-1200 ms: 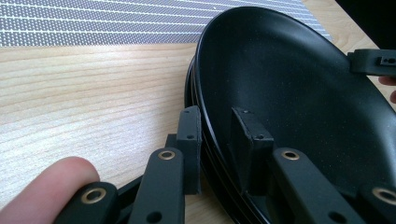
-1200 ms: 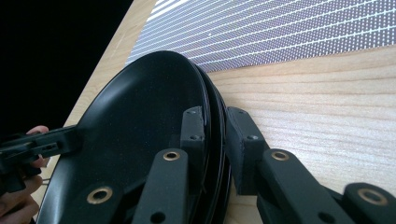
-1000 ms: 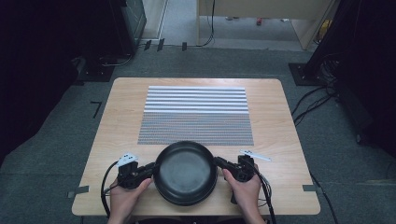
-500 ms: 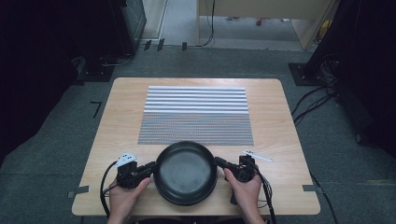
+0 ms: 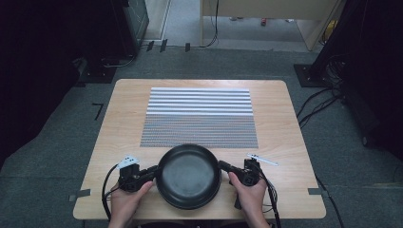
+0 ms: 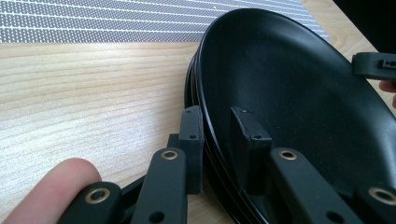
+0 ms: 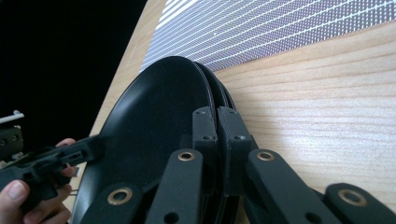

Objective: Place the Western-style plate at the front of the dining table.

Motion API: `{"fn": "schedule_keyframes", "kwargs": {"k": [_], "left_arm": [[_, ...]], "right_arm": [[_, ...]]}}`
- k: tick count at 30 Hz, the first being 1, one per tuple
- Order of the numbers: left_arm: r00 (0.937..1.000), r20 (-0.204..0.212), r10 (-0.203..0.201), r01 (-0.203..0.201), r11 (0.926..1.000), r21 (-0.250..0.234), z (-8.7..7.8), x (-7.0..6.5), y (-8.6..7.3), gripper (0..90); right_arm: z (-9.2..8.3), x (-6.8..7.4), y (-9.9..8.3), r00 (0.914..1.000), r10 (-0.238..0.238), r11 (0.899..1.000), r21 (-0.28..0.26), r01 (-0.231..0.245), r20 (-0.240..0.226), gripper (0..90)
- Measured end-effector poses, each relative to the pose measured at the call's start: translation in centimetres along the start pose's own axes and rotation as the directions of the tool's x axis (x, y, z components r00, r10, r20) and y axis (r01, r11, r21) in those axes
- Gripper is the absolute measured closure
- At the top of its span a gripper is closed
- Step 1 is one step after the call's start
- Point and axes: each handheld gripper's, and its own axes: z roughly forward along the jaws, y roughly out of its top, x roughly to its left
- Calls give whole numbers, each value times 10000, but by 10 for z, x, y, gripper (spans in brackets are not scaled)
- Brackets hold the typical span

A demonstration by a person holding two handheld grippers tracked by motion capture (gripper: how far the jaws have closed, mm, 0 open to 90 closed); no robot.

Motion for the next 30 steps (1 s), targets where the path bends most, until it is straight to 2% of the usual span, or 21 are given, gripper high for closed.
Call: {"fn": "schedule_keyframes", "kwargs": {"k": [14,19,24,30], "left_arm": [[9995,114,-299,299,9995,34,-1,2,0,761],[9987,186,-464,465,9989,-18,-1,3,0,769],[9973,310,-665,669,9977,-138,-3,5,0,787],[9969,323,-715,720,9973,-165,-3,5,-1,791]], "right_arm": [[0,1,-2,10000,-74,9999,-96,74,27,870],[0,0,-2,9998,161,9998,-119,-162,-95,870],[0,-1,-3,9999,116,9998,-189,-117,-80,870],[0,-1,-4,9999,116,9996,-274,-119,-119,870]]}}
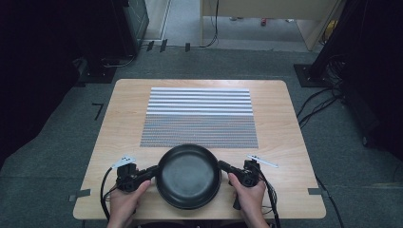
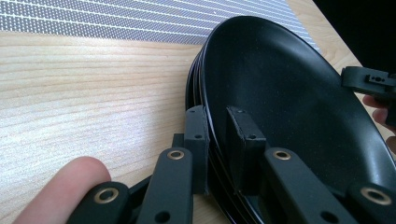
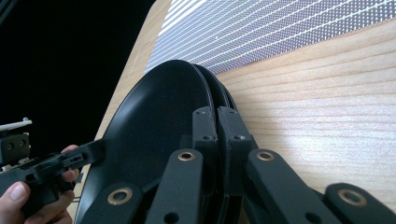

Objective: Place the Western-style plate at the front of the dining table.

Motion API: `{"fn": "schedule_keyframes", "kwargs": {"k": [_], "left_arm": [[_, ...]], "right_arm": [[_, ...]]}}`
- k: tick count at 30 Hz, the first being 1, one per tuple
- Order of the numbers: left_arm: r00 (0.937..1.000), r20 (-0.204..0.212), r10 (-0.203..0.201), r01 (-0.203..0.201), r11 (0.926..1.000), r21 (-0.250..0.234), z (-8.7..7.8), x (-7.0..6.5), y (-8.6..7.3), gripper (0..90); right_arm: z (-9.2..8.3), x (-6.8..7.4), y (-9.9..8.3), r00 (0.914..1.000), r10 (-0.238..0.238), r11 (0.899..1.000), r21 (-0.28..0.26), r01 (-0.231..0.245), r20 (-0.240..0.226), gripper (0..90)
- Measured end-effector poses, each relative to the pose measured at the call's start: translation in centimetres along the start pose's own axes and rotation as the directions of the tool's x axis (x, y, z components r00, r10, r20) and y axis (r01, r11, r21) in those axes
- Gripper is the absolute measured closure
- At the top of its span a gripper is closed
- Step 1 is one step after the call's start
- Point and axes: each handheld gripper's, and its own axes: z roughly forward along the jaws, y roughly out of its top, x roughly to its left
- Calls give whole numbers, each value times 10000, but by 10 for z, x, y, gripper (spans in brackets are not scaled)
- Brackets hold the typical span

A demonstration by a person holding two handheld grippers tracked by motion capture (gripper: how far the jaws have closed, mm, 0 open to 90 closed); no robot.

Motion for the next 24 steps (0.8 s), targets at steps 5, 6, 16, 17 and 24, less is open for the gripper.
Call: {"fn": "schedule_keyframes", "kwargs": {"k": [5,6,16,17,24], "left_arm": [[10000,1,-22,22,10000,7,0,0,0,791],[10000,0,-33,33,10000,6,0,0,0,791],[9991,-342,259,-259,9997,12,1,-5,-1,787],[9982,-461,372,-373,9993,2,1,-7,-1,786],[9947,-786,662,-667,9978,-36,2,-11,-1,783]], "right_arm": [[0,0,-1,10000,13,10000,-46,-13,-5,870],[0,0,0,10000,61,10000,-23,-61,-27,870],[-2,-1,0,9995,289,9996,-6,-289,-161,869],[-2,-2,0,9994,290,9996,17,-290,-162,869],[-2,-3,0,9993,321,9995,77,-320,-168,868]]}}
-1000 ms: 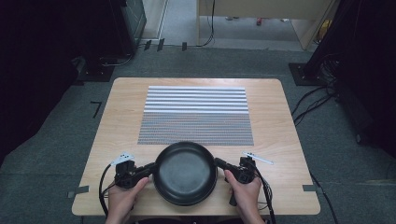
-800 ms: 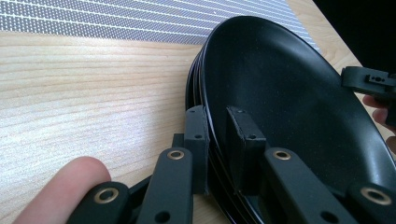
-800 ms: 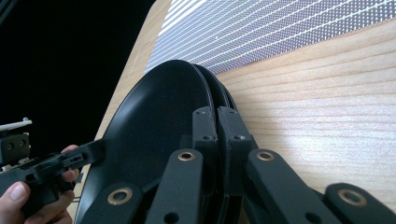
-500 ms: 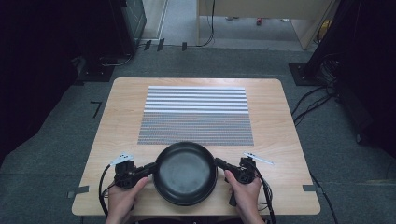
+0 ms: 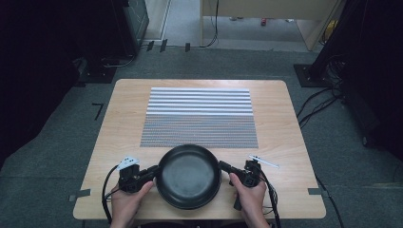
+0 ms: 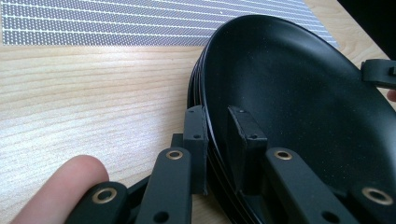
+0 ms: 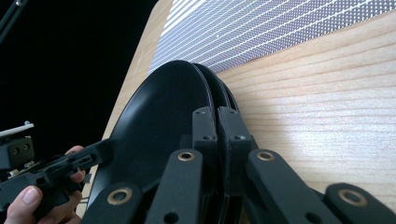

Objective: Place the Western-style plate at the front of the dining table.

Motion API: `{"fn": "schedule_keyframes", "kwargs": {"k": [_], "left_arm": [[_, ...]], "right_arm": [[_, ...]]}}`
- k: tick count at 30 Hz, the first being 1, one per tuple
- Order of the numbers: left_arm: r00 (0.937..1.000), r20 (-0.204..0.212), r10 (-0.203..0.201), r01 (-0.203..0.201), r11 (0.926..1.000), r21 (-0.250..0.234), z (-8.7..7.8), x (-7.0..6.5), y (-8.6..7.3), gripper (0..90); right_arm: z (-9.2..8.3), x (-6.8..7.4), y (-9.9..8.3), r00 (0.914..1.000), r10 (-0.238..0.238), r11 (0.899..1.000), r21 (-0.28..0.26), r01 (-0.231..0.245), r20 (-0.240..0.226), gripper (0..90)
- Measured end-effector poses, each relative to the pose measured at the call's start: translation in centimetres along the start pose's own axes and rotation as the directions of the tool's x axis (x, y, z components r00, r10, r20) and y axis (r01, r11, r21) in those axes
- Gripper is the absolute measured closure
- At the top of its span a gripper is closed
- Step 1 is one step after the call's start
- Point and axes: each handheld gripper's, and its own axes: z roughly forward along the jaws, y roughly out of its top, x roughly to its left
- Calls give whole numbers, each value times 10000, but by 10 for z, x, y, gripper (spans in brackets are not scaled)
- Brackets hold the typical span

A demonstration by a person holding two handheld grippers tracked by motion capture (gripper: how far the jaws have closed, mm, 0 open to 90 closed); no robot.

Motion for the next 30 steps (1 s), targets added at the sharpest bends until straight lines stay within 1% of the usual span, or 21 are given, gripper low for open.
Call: {"fn": "schedule_keyframes", "kwargs": {"k": [2,4,7,8,10,12,15,19,21,24,27,30], "left_arm": [[9999,-91,125,-125,9999,5,0,-1,0,781],[9998,-71,211,-211,9998,34,0,-1,0,779],[9996,187,209,-213,9996,180,0,1,1,757],[9994,281,192,-198,9996,223,0,2,1,736],[9989,471,82,-95,9996,264,-1,3,1,716],[9979,644,-29,16,9998,198,-5,4,3,712],[9965,823,-118,102,9997,199,-10,6,5,715],[9974,710,-133,98,9988,485,-7,5,3,715],[9978,641,-139,99,9981,615,-6,4,1,711],[9977,666,-135,87,9973,726,-6,4,1,709],[9974,712,-147,88,9965,829,-5,4,0,706],[9975,697,-153,92,9961,879,-5,4,-1,705]], "right_arm": [[0,0,0,10000,5,10000,26,-5,-4,868],[0,0,0,10000,65,9999,80,-65,-32,866],[-1,0,1,10000,87,9998,151,-88,48,857],[-1,1,2,10000,36,9997,230,-37,61,841],[-1,4,4,9997,-229,9990,376,224,132,827],[-3,7,7,9982,-543,9966,630,527,239,825],[-6,8,11,9969,-751,9933,894,728,220,821],[-8,11,13,9971,-763,9904,1161,749,70,828],[-9,14,12,9946,-1007,9877,1222,971,239,834],[-10,15,12,9908,-1215,9856,1256,1133,592,834],[-11,14,13,9909,-1157,9854,1333,1058,687,840],[-11,13,12,9923,-1097,9830,1541,997,580,849]]}}
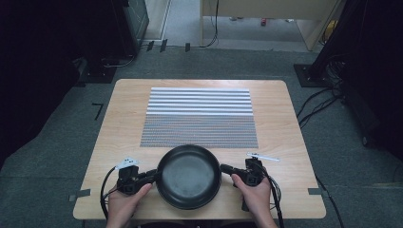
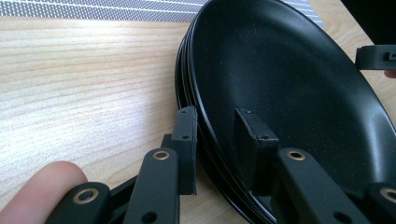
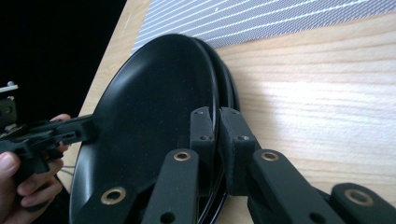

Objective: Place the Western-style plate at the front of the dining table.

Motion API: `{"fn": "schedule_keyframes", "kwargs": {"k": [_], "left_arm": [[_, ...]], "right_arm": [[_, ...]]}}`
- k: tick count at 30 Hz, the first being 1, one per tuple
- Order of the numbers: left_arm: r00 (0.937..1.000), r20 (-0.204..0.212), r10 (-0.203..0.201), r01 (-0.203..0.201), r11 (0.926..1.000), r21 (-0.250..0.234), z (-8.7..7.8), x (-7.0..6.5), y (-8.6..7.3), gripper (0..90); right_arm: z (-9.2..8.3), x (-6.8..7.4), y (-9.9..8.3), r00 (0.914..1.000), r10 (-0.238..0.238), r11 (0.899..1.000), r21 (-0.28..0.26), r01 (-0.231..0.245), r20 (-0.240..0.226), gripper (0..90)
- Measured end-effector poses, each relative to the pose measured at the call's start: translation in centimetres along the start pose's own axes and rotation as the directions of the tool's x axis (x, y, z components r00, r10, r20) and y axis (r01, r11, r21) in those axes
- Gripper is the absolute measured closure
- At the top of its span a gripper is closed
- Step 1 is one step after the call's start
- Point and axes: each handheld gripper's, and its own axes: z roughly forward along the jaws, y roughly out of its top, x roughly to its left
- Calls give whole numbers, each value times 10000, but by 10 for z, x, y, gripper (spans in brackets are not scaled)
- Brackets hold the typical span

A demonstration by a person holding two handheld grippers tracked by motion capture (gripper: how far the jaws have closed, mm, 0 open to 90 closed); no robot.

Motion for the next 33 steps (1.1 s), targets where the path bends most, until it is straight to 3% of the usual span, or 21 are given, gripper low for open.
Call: {"fn": "schedule_keyframes", "kwargs": {"k": [4,12,18,23,30,33], "left_arm": [[10000,-27,-43,43,10000,10,1,0,-1,705],[9997,-26,-249,248,9996,-125,1,1,-1,725],[9992,39,-390,390,9991,-138,1,2,-1,725],[9985,160,-528,530,9985,-142,1,3,-1,721],[9978,230,-627,631,9979,-160,1,4,-1,720],[9976,237,-649,652,9977,-160,1,4,-1,720]], "right_arm": [[3,1,-2,10000,-22,9994,341,21,46,848],[4,-2,-3,9984,540,9983,234,-536,-167,854],[6,-2,-4,9977,615,9980,187,-609,-294,852],[8,-3,-6,9966,700,9975,10,-700,-428,855],[12,-9,-10,9883,1250,9899,-568,-1302,-878,864],[13,-8,-11,9895,1173,9905,-626,-1228,-848,862]]}}
